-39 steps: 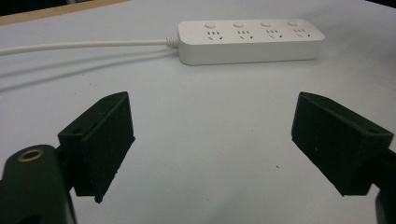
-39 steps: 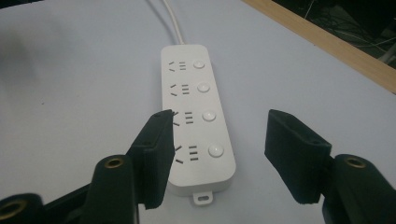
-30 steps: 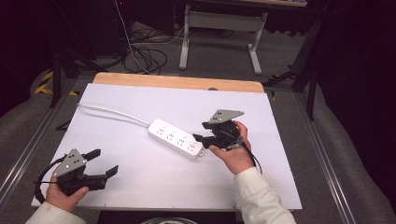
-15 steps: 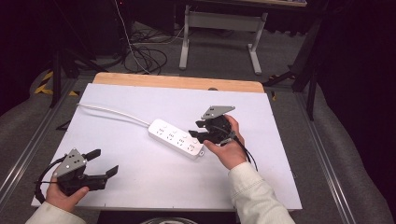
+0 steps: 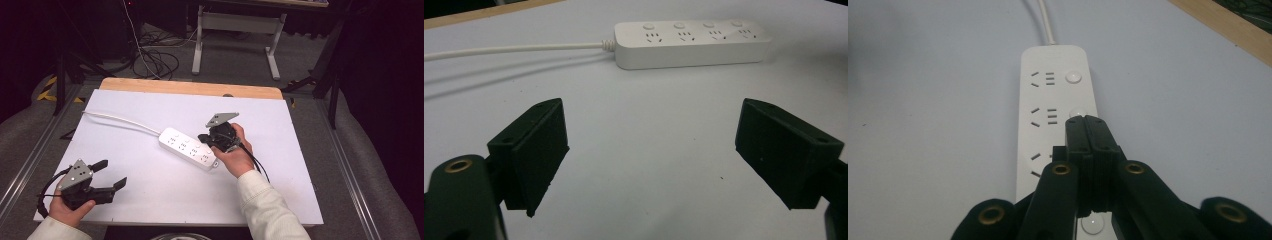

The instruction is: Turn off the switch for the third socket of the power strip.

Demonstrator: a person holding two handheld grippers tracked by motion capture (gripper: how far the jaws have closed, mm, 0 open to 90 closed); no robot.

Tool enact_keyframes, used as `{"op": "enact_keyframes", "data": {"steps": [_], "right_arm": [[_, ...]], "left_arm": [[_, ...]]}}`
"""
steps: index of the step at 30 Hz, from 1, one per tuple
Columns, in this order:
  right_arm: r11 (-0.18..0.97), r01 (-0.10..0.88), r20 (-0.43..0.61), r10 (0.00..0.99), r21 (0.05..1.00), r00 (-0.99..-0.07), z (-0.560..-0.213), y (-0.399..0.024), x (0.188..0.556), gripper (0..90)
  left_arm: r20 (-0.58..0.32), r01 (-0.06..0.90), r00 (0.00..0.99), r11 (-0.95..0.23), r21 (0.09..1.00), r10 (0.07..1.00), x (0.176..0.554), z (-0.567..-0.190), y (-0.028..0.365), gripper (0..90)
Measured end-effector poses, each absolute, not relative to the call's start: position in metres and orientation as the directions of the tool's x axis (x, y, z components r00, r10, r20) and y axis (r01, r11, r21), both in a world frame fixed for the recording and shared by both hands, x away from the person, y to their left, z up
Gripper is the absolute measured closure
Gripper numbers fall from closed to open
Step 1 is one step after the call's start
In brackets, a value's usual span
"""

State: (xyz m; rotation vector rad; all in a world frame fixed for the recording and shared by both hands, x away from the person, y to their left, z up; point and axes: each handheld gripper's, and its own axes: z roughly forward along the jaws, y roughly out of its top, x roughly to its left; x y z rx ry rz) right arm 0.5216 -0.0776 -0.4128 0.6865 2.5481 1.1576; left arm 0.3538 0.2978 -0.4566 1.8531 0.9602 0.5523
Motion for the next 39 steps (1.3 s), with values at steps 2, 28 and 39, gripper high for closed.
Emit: {"op": "enact_keyframes", "data": {"steps": [2, 28, 39], "right_arm": [[0.563, 0.320, -0.032, 0.526, 0.762, -0.850, -0.416, -0.077, 0.525, 90.0], [0.582, 0.363, -0.007, 0.535, 0.728, -0.845, -0.445, -0.063, 0.538, 90.0], [0.616, 0.364, -0.028, 0.532, 0.699, -0.846, -0.448, -0.061, 0.537, 90.0]], "left_arm": [[-0.023, 0.379, 0.591, -0.252, 0.891, 0.806, 0.354, -0.457, 0.298, 13.9], [-0.025, 0.382, 0.589, -0.251, 0.890, 0.808, 0.354, -0.457, 0.298, 13.9], [-0.019, 0.380, 0.588, -0.256, 0.889, 0.808, 0.354, -0.457, 0.299, 13.9]]}}
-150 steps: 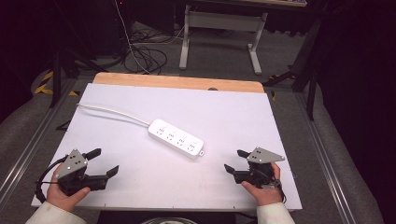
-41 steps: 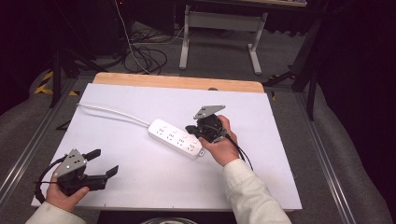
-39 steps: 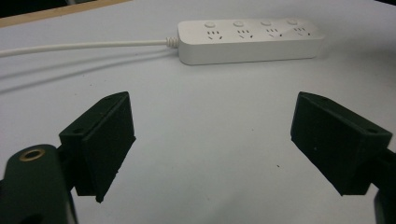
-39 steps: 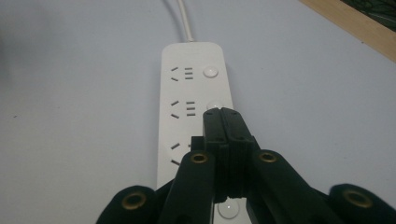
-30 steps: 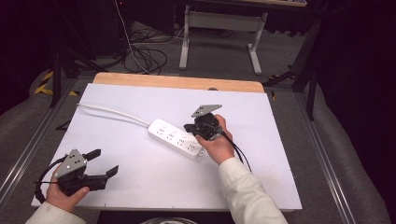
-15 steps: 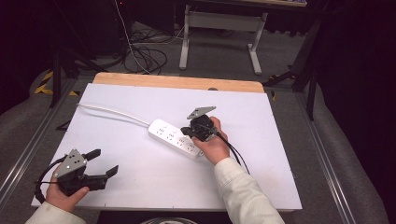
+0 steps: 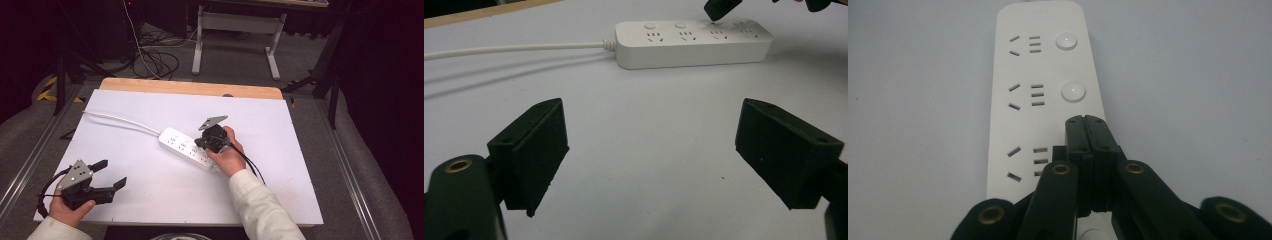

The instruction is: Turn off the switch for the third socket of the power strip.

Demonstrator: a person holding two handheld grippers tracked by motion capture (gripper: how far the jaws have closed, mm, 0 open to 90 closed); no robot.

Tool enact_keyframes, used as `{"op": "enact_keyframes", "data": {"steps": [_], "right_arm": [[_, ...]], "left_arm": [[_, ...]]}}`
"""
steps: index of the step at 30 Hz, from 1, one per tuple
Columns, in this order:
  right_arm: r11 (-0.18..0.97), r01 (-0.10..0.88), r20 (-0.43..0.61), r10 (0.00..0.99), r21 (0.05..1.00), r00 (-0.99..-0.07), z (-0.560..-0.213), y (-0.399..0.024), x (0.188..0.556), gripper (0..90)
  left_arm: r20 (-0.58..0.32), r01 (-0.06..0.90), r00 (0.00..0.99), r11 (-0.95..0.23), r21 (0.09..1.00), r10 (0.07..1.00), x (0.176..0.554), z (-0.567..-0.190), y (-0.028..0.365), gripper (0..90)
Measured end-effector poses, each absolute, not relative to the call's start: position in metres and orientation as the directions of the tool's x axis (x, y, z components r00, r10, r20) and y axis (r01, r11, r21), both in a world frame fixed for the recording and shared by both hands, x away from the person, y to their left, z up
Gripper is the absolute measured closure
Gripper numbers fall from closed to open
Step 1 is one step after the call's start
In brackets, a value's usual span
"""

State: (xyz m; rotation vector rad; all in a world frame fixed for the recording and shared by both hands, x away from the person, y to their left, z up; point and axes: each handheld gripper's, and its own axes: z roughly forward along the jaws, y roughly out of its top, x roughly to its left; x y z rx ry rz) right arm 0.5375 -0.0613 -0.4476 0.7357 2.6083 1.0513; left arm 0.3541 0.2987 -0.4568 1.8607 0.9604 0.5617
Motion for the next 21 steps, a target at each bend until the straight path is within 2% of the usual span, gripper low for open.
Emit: {"op": "enact_keyframes", "data": {"steps": [21], "right_arm": [[0.636, 0.355, -0.046, 0.524, 0.685, -0.850, -0.4501, -0.0584, 0.5371, 90.0]], "left_arm": [[-0.020, 0.381, 0.588, -0.254, 0.889, 0.809, 0.3543, -0.4570, 0.2987, 13.9]]}}
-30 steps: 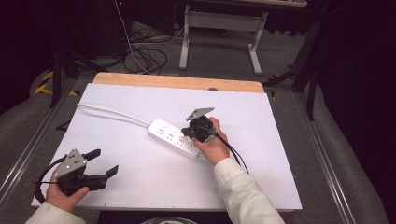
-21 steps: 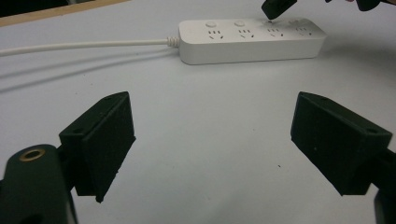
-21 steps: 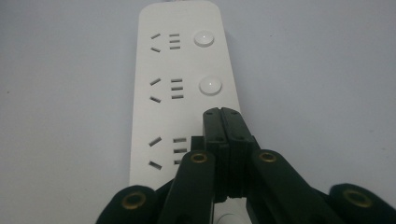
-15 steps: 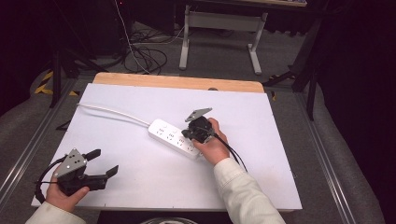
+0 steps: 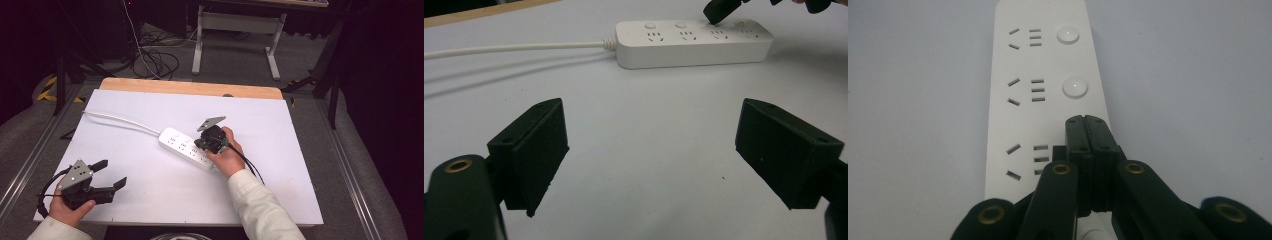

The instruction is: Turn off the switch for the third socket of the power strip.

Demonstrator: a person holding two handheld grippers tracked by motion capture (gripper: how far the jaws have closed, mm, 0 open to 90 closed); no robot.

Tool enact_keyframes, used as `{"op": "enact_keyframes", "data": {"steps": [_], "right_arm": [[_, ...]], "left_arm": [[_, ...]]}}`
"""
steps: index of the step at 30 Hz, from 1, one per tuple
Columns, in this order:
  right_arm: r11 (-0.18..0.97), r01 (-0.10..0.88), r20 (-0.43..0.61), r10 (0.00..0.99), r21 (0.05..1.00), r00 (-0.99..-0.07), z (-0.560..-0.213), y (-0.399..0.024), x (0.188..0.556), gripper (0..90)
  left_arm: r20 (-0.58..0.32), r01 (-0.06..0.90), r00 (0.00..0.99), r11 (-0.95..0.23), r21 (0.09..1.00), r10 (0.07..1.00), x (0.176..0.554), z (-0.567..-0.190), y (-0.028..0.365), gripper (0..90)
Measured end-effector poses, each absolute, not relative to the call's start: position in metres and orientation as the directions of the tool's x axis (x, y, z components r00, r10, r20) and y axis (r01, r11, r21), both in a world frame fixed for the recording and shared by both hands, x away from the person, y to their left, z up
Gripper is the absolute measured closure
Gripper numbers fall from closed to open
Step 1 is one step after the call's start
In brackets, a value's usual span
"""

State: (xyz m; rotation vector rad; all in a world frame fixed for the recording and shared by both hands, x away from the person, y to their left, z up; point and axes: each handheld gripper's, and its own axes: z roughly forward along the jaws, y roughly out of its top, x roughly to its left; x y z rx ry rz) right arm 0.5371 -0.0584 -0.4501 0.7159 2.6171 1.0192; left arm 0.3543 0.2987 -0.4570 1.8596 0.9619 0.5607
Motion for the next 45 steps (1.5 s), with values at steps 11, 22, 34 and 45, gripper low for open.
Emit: {"op": "enact_keyframes", "data": {"steps": [11, 22, 34, 45], "right_arm": [[0.643, 0.346, -0.064, 0.525, 0.683, -0.849, -0.4517, -0.0570, 0.5355, 90.0], [0.635, 0.357, -0.060, 0.538, 0.685, -0.841, -0.4531, -0.0565, 0.5344, 90.0], [0.622, 0.370, -0.055, 0.554, 0.690, -0.831, -0.4540, -0.0565, 0.5331, 90.0], [0.630, 0.374, -0.061, 0.558, 0.680, -0.828, -0.4535, -0.0555, 0.5329, 90.0]], "left_arm": [[-0.021, 0.380, 0.589, -0.254, 0.890, 0.808, 0.3541, -0.4568, 0.2986, 13.9], [-0.023, 0.379, 0.589, -0.251, 0.891, 0.808, 0.3540, -0.4569, 0.2980, 13.9], [-0.021, 0.379, 0.590, -0.255, 0.890, 0.807, 0.3540, -0.4570, 0.2977, 13.9], [-0.022, 0.380, 0.589, -0.253, 0.890, 0.808, 0.3538, -0.4570, 0.2974, 13.9]]}}
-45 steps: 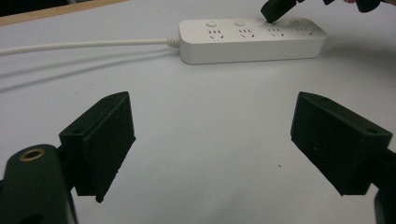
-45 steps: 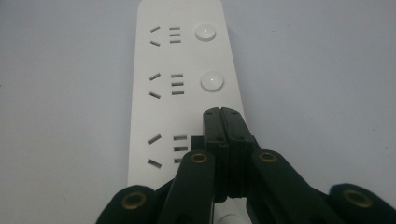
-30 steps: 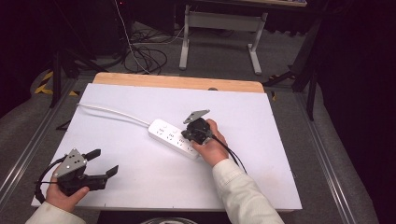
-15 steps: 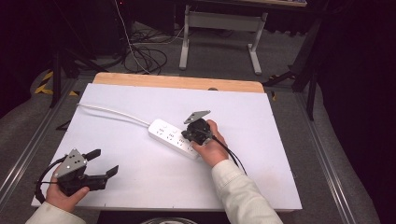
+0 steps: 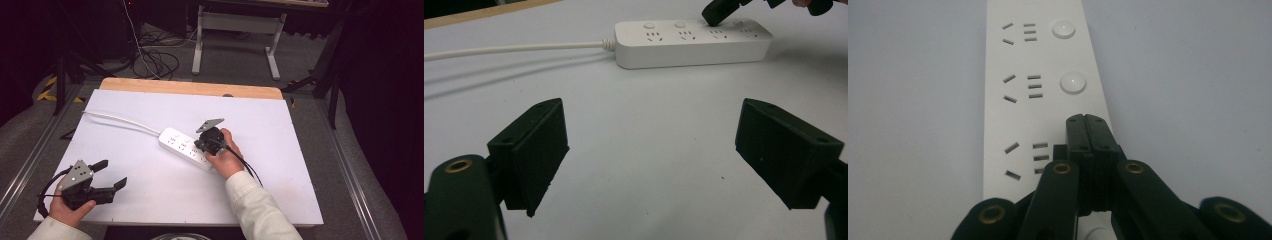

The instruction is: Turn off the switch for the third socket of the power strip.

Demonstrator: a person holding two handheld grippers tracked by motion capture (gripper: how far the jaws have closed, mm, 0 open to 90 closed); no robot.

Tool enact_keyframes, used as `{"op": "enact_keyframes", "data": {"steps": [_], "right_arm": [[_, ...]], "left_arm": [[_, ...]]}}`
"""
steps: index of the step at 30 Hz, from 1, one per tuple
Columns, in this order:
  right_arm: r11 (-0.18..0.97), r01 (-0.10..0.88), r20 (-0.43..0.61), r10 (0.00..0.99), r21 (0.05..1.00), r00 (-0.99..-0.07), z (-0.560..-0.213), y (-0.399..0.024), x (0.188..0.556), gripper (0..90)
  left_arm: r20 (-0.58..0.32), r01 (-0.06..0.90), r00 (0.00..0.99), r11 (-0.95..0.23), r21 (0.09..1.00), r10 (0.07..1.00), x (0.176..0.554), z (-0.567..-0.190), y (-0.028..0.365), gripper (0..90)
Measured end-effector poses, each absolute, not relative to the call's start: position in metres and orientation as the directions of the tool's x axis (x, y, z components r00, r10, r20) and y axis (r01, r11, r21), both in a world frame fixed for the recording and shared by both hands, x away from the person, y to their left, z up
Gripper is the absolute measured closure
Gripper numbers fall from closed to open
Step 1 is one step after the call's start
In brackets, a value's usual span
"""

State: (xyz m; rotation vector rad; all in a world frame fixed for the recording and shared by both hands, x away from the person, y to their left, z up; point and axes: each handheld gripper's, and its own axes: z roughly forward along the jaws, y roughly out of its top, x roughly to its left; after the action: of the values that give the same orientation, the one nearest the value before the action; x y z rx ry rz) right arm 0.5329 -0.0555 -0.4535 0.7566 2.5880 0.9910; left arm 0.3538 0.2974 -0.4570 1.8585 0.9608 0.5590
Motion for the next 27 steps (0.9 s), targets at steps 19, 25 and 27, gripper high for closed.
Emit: {"op": "enact_keyframes", "data": {"steps": [19, 25, 27], "right_arm": [[0.544, 0.325, -0.053, 0.566, 0.774, -0.823, -0.424, -0.057, 0.526, 90.0], [0.545, 0.314, -0.054, 0.556, 0.777, -0.830, -0.420, -0.057, 0.522, 90.0], [0.546, 0.305, -0.060, 0.551, 0.780, -0.832, -0.418, -0.058, 0.522, 90.0]], "left_arm": [[-0.025, 0.380, 0.588, -0.249, 0.891, 0.809, 0.355, -0.457, 0.298, 13.9], [-0.025, 0.381, 0.587, -0.250, 0.890, 0.809, 0.355, -0.457, 0.298, 13.9], [-0.026, 0.383, 0.585, -0.248, 0.890, 0.810, 0.355, -0.457, 0.298, 13.9]]}}
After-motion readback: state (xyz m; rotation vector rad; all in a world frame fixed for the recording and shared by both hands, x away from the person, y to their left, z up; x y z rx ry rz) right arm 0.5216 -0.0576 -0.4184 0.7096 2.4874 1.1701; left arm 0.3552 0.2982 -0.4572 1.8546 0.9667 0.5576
